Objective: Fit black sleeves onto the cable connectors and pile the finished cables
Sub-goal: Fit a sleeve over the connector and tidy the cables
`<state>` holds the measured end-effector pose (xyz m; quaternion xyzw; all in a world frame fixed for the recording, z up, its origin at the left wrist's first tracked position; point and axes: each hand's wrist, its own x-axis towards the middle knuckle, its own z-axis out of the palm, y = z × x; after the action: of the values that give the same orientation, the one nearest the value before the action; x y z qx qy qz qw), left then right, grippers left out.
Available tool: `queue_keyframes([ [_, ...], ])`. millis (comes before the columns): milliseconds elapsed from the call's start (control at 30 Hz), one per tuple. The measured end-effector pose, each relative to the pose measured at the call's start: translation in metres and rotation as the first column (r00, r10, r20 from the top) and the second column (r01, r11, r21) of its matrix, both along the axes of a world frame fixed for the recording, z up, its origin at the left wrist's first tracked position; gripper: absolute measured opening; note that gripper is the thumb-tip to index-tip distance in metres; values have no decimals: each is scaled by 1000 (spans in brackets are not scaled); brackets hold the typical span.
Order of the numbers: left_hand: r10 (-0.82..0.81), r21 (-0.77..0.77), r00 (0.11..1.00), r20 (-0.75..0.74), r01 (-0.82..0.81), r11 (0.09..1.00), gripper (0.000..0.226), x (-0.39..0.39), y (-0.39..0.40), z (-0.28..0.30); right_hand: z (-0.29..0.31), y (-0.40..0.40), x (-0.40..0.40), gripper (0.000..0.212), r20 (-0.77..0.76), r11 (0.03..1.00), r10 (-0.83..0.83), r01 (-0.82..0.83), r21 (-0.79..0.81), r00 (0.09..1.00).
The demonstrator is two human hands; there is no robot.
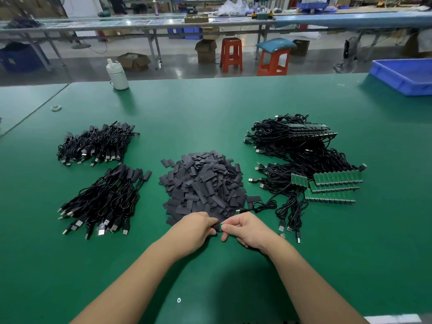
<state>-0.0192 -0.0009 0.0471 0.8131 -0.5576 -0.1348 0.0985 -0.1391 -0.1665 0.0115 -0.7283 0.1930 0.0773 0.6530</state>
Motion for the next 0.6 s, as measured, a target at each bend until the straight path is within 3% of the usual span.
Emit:
queue_keyframes([
  [100, 65, -48, 998, -16, -66, 997, 30, -2, -4, 2, 2, -1, -2, 13, 7, 1000, 7, -6, -19, 1000],
  [233, 179, -80, 971, -157, -193, 978, 16, -4, -2, 5, 8, 0, -3, 20, -4, 996, 47, -47, -81, 999],
  [400, 219, -94, 936, -277, -253, 963, 20, -3, 2, 6, 17, -3, -2, 18, -15, 980, 131, -132, -149, 991],
  [467, 151, -142, 962, -229, -187, 972, 14, -3, 4, 7, 21, -2, -2, 22, -27, 968, 141, -144, -206, 990],
  [600, 28, -150, 997, 68, -18, 989, 36, -2, 8, 6, 27, -1, 0, 24, -34, 963, 117, -122, -242, 993],
])
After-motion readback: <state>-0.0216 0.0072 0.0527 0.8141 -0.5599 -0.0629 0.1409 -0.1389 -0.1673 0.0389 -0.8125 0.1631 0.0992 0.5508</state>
